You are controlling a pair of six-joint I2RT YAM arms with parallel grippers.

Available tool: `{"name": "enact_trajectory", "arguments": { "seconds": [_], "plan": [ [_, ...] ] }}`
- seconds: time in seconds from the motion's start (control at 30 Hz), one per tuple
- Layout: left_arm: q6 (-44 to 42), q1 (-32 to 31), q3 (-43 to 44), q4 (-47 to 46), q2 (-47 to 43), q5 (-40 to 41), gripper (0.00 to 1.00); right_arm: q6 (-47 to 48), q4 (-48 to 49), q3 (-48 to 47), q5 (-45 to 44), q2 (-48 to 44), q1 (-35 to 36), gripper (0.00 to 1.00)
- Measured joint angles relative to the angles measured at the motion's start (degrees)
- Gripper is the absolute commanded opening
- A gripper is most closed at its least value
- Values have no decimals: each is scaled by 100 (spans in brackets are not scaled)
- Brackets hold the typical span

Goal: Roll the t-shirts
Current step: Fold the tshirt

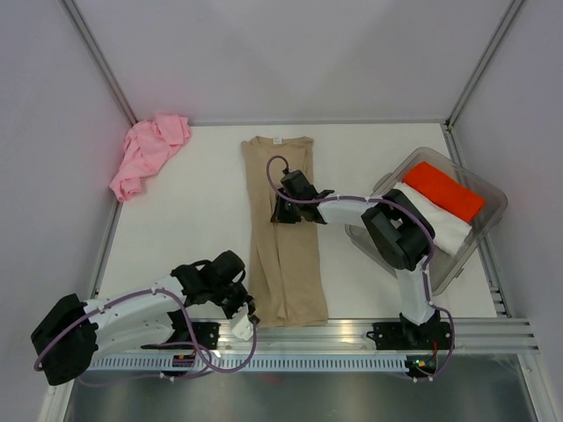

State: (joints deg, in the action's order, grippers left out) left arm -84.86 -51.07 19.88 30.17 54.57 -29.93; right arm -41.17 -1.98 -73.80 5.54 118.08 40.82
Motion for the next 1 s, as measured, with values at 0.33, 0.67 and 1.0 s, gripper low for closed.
{"name": "enact_trajectory", "arguments": {
  "seconds": [0.33,0.67,1.0],
  "plan": [
    [463,0,186,496,-243,-83,32,352,-378,339,-68,-737,13,39],
    [850,-103,435,662,-682,-234,59,1790,-938,1668,26,-4385,372,51],
    [1346,-992,-22,581,-769,-166,61,3980,-1711,3333,-179,-6306,1016,56]
  ]
}}
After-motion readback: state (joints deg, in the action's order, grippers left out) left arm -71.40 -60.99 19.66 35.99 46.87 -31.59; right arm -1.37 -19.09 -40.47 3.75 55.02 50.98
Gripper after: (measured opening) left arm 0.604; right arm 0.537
